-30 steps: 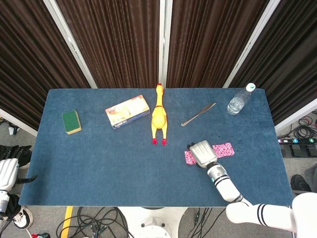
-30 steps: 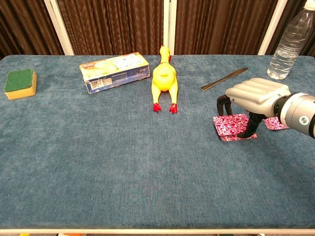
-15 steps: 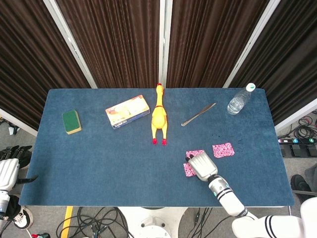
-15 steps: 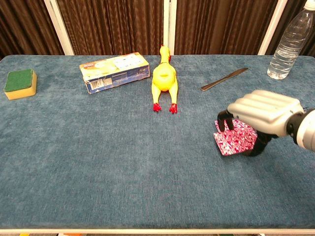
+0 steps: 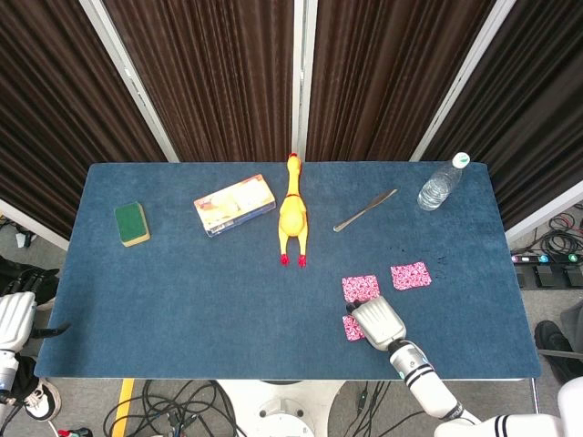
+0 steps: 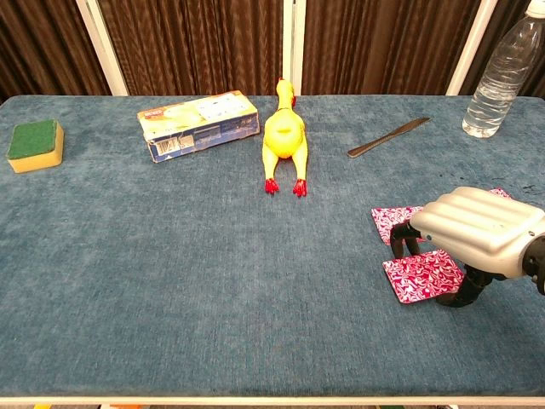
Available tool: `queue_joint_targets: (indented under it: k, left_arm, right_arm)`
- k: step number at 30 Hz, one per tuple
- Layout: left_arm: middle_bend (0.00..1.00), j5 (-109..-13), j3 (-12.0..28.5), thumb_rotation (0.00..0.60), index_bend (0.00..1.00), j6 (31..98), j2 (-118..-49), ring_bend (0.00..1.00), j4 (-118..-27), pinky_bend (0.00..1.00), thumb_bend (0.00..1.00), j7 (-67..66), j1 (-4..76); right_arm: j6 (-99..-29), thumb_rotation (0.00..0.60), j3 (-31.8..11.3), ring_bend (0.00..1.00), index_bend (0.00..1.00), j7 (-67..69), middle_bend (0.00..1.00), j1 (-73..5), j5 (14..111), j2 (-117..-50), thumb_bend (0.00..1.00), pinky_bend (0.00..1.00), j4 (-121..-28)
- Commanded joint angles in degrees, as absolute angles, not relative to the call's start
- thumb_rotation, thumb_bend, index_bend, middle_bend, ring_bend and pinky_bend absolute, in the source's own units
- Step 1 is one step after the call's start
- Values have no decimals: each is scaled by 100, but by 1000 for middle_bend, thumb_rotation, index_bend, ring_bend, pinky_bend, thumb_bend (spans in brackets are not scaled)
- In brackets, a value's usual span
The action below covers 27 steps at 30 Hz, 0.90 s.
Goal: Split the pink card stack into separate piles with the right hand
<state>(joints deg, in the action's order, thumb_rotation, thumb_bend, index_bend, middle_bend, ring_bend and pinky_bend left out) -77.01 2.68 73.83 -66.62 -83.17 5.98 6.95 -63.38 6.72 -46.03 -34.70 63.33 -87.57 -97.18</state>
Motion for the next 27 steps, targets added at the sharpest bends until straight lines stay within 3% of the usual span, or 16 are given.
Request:
queue_joint_targets:
  k: [1,4,9,14,24,27]
  left_arm:
    - [149,-7701,268,600,148,7384,-6663,79,-8320,177,28,597,693]
    - [149,-7701,266,600,148,7376,-6666,79,-8315,178,28,592,697]
    - [149,-7677,283,600,148,7376,-6672,79,-8295,178,28,562,702]
    - [149,-7667,277,600,148,7379,-6682,79,-8282,177,28,575,688]
    - [149,-7665,289,600,148,7369,-6662,79,-8330,177,28,533,704]
    - [149,-7668,290,600,148,7384,-6656,79,-8349,177,28,521,699]
  right_arm:
    - [-6313,600,672,804,421,-4592,422,-3449,6353,-8751,101,974,-9723]
    - [-6206,600,672,803,390,-4604,388,-3456,6313,-8724,95,974,-9720]
    - [-6088,600,606,799,244,-4542,305,-3476,6277,-8699,45,973,-9675]
    - [-6074,600,553,798,187,-4534,264,-3463,6256,-8668,34,973,-9659]
    - [-6286,600,322,798,178,-4069,258,-3399,6585,-8097,25,973,-10313]
    - [-6639,600,160,798,231,-3620,290,-3261,6945,-7881,13,973,-10443]
